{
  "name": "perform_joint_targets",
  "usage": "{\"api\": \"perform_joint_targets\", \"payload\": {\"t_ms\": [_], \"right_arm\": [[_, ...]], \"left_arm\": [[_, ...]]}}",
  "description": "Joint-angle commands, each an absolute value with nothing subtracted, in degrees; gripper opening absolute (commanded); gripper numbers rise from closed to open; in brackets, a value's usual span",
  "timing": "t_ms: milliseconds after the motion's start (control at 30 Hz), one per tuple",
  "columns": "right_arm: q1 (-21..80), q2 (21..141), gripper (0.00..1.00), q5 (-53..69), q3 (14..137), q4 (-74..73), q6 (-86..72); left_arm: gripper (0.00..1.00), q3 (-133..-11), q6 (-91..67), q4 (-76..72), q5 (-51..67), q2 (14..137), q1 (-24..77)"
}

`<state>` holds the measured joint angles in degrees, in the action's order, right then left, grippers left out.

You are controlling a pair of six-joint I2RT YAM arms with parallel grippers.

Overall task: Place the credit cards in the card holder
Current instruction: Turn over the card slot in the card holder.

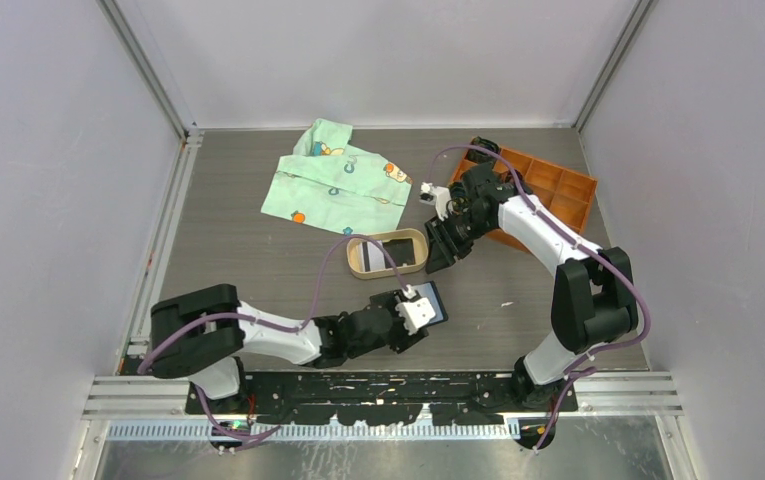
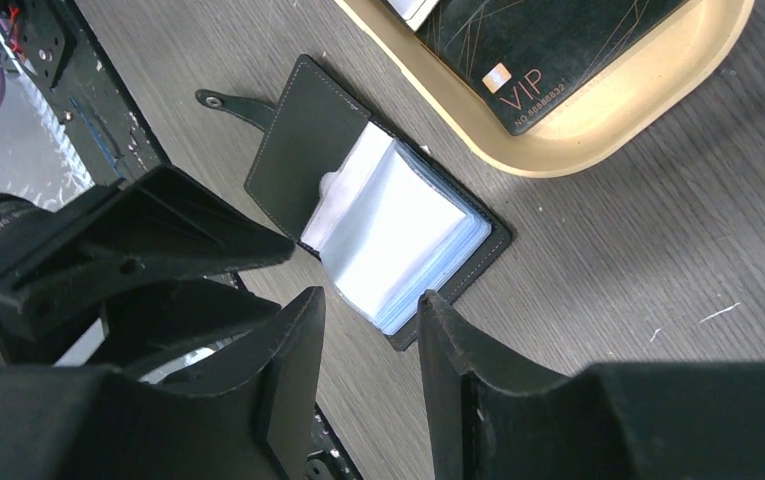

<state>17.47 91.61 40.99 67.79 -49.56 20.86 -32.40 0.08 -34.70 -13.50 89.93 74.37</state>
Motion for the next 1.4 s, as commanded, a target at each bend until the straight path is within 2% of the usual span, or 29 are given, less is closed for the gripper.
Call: {"api": "perform_joint_targets", "payload": {"t_ms": [0,500,1067,1367], "right_arm": [[17.5,89.5,0.45,41.8,67.8,-49.8,21.5],[17.4,90.0,0.45,42.0,67.8,-50.0,21.5],[17.5,91.6,0.45,42.6,67.3,-50.1,21.5],[17.5,92.6,0.45,43.3,67.1,-50.1,21.2]], "left_arm": [[0.55,-38.1,4.5,-35.1,-16.7,93.6,74.6],[0.55,-42.9,5.5,-34.5,-20.5,101.7,74.6],[0.41,-38.7,0.3,-39.4,-23.3,99.6,74.6],[0.28,-37.7,-1.9,-41.2,-24.3,98.4,74.6]]}}
